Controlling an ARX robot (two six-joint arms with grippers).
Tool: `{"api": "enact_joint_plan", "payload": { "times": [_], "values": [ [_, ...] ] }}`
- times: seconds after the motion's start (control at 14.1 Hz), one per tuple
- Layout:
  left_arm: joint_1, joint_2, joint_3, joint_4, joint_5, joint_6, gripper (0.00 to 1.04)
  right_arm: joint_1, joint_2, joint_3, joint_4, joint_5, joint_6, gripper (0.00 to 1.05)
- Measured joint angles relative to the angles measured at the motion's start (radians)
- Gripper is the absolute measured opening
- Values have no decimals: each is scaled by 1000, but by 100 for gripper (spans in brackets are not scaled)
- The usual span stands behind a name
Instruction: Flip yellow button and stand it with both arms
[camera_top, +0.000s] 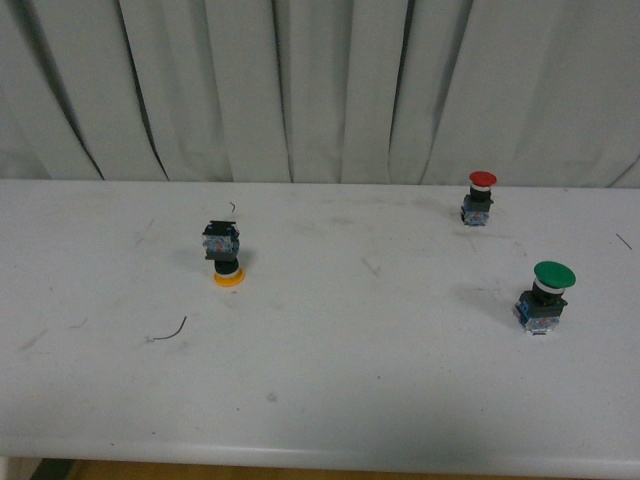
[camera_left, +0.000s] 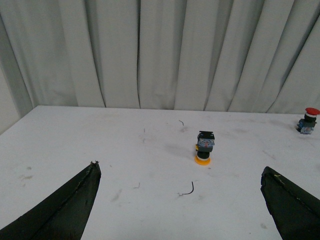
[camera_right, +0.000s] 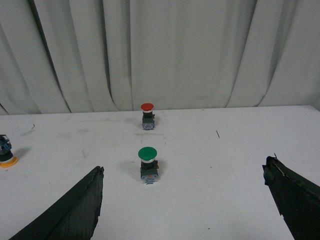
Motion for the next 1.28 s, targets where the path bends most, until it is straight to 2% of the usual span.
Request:
{"api": "enact_joint_plan", "payload": {
  "times": [0.85, 0.99, 1.14, 1.28],
  "values": [
    [0, 0, 0, 0, 0, 0, 98, 0, 0, 0, 0, 0, 0, 98],
    [-18, 130, 78, -175, -93, -92, 98, 0, 0, 0, 0, -1, 0, 98],
    [-6, 286, 119, -33, -96, -148, 98, 0, 0, 0, 0, 0, 0, 98],
    [-48, 543, 158, 227, -92, -162, 98, 0, 0, 0, 0, 0, 0, 98]
  ]
}}
